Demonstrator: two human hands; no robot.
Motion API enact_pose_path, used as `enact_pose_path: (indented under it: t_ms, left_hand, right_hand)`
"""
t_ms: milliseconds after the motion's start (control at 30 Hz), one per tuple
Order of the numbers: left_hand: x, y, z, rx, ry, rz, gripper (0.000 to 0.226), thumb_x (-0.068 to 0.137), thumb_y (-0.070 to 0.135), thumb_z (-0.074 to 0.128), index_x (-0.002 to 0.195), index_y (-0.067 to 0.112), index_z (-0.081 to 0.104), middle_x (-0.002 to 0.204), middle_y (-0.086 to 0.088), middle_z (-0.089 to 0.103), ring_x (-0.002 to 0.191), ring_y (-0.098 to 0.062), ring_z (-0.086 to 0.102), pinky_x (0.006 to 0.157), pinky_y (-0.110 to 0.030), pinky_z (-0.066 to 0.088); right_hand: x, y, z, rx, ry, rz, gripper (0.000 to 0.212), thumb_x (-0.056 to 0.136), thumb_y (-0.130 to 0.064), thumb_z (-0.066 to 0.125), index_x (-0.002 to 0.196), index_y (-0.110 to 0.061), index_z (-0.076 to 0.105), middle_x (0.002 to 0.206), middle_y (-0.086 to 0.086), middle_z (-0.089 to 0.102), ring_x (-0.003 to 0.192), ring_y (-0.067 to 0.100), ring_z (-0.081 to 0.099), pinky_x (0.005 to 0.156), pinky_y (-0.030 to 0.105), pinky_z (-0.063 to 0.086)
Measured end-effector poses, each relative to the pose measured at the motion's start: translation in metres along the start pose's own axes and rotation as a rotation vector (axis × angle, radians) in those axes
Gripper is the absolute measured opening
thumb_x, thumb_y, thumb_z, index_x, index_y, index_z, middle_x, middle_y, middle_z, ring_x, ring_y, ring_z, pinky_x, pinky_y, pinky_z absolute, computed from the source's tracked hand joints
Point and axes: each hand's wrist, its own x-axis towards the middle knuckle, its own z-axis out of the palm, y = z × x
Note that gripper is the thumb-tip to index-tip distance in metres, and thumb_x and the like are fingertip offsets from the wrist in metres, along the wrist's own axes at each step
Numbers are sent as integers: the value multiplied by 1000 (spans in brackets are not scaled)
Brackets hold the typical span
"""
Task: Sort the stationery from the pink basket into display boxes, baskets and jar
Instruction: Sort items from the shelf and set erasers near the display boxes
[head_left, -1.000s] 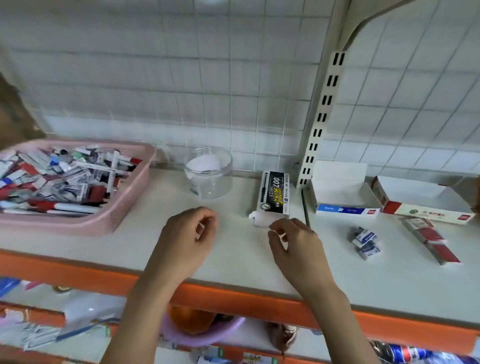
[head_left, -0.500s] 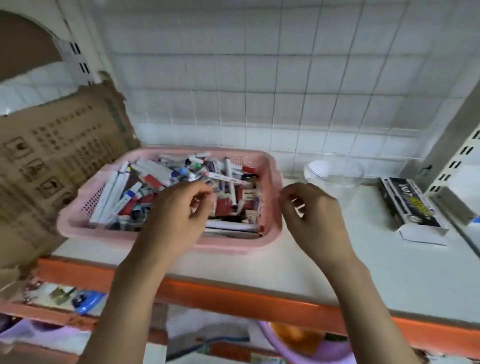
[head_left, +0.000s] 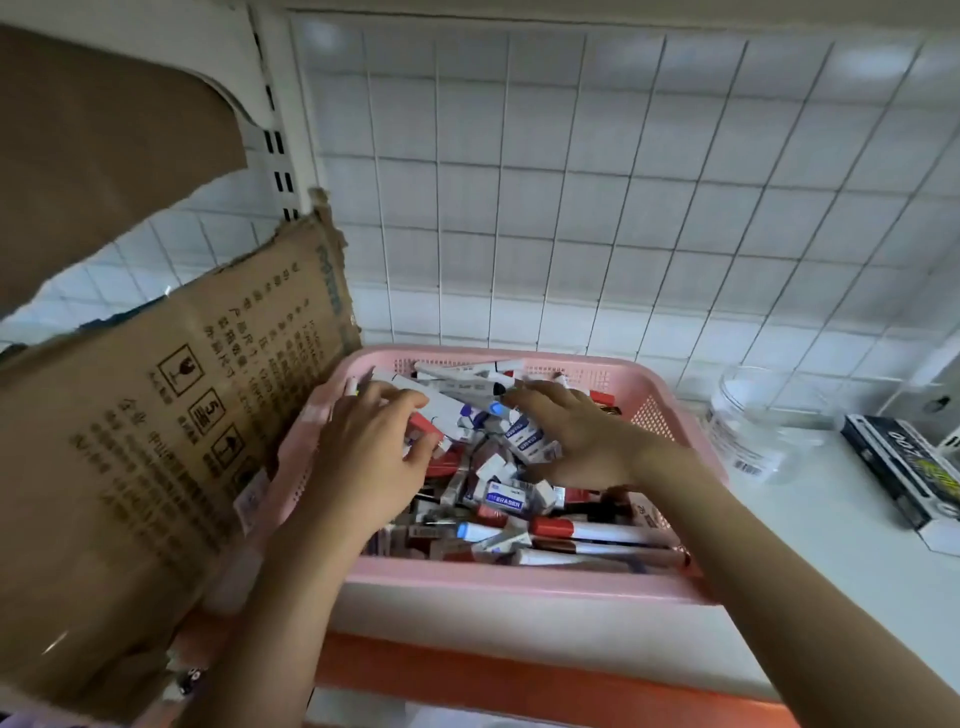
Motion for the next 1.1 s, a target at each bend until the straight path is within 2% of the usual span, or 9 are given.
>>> enact_pose_path:
  t_ms: [233,333,467,600,733,833,933,1000,1100]
  left_hand:
    - [31,7,3,172,-475,-26,78,86,32,59,148,33,11,155,-1,12,142,-33,10,113,-52,20]
    - [38,19,9,275,-586,-2,87,84,22,60,148,36,4,155,1,5,142,-36,6,111,-53,20]
    - [45,20,14,230,-609,-33,88,80,9,56,148,37,8,151,3,7,140,-37,8,105,-47,35]
    - [49,21,10,188,-624,-36,72,77,12,56,140,30,26,146,2,17,138,-38,11,106,-50,32]
    - [44,15,7,45,-633,-44,55,82,25,54,134,25,37,146,4,27,137,-29,24,107,-47,31]
    - [43,16,3,-147,-587,-84,28,89,24,45,113,14,55,124,-2,49,116,-22,45,98,-41,38]
    - [47,16,9,-127,-372,-106,28,96,26,39,90,8,59,92,-5,56,92,-24,54,86,-35,44]
    - [48,15,16,-45,-232,-149,34,94,36,47,113,9,53,114,-9,50,108,-25,50,92,-38,43]
    - [48,18,19,47,-332,-246,76,88,46,56,142,7,20,148,-16,12,137,-36,17,105,-48,31]
  right_hand:
    - [7,-9,-4,-137,-52,21,76,80,-33,67,138,-43,20,148,-4,27,132,30,27,104,49,35]
    - [2,-9,2,-54,5,-6,71,82,-24,64,137,-41,23,137,-2,36,116,26,47,90,36,44]
    - [-2,-6,0,55,2,-4,67,87,-22,59,140,-41,23,133,1,35,111,23,49,88,32,42]
    - [2,-10,1,55,-39,34,71,88,-32,58,144,-42,15,143,3,28,126,27,42,98,38,40]
    - [4,-11,4,88,-39,22,54,90,-35,56,133,-38,24,129,1,35,109,25,51,85,33,41]
    - [7,-10,3,91,-20,34,49,91,-41,54,131,-36,26,125,1,39,104,23,52,83,33,43]
    - [15,-13,3,7,-55,66,64,90,-49,52,144,-41,19,142,4,32,124,29,44,97,40,41]
    - [18,-17,3,-59,-96,62,63,91,-50,51,145,-38,20,146,7,30,128,29,41,101,40,38]
    - [20,-19,6,-46,-92,47,51,92,-47,51,136,-32,30,134,8,41,116,27,49,92,36,42]
